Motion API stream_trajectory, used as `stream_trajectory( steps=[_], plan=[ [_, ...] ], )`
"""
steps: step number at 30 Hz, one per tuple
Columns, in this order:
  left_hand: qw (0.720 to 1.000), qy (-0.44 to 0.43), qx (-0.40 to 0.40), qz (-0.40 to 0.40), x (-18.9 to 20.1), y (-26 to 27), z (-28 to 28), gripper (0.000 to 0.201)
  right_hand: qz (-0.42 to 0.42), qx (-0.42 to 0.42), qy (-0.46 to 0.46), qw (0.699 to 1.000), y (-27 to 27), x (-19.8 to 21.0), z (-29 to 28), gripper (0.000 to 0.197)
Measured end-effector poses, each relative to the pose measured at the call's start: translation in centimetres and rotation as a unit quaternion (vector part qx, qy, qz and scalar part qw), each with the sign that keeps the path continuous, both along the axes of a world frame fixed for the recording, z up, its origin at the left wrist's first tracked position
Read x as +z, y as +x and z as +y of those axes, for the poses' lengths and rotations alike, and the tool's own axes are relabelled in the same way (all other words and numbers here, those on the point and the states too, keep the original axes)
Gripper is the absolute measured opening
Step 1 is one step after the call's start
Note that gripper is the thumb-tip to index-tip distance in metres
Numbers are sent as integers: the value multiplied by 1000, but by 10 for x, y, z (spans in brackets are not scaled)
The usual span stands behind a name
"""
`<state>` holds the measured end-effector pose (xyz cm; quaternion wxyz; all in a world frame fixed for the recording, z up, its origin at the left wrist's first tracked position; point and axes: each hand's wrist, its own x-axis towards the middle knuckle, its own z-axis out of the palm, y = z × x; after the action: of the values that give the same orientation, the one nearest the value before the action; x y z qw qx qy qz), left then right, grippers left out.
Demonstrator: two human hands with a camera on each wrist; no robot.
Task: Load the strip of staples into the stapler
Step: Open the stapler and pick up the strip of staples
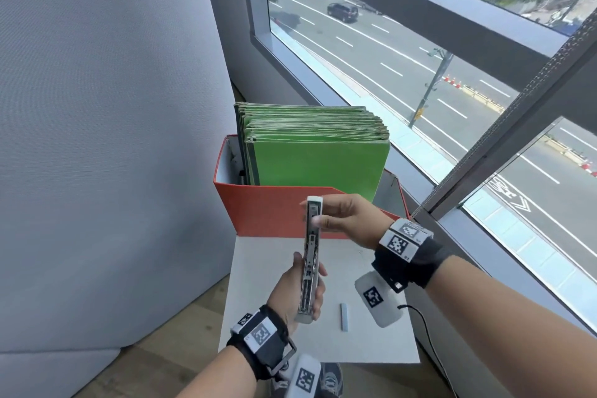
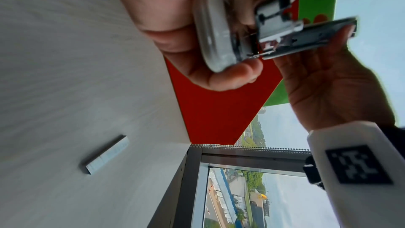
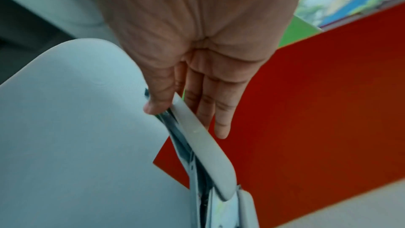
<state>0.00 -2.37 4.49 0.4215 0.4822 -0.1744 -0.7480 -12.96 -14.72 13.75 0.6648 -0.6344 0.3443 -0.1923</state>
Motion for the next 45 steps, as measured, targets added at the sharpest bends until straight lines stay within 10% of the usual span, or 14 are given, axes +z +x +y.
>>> stream_trajectory(
  steps=[6,11,20,24,38,45],
  plan=[
    [998,-28,-22,-47,4,1,11,69,-58,-160,219,961,1,-32,2,8],
    [999,7,-28,-46,2,0,12,62,-23,-185,223,957,4,-53,10,13],
    [996,30,10,-86,-11,-9,-7,61,174,-179,36,968,-20,-89,38,37],
    [994,43,46,-89,-21,-8,-8,63,408,13,-171,897,-57,-132,82,54],
    [983,71,75,-149,-35,-11,-3,56,403,76,-278,869,-69,-174,118,53],
    [980,67,78,-172,-38,-4,-6,57,286,-50,-247,924,-56,-136,109,49]
  ],
)
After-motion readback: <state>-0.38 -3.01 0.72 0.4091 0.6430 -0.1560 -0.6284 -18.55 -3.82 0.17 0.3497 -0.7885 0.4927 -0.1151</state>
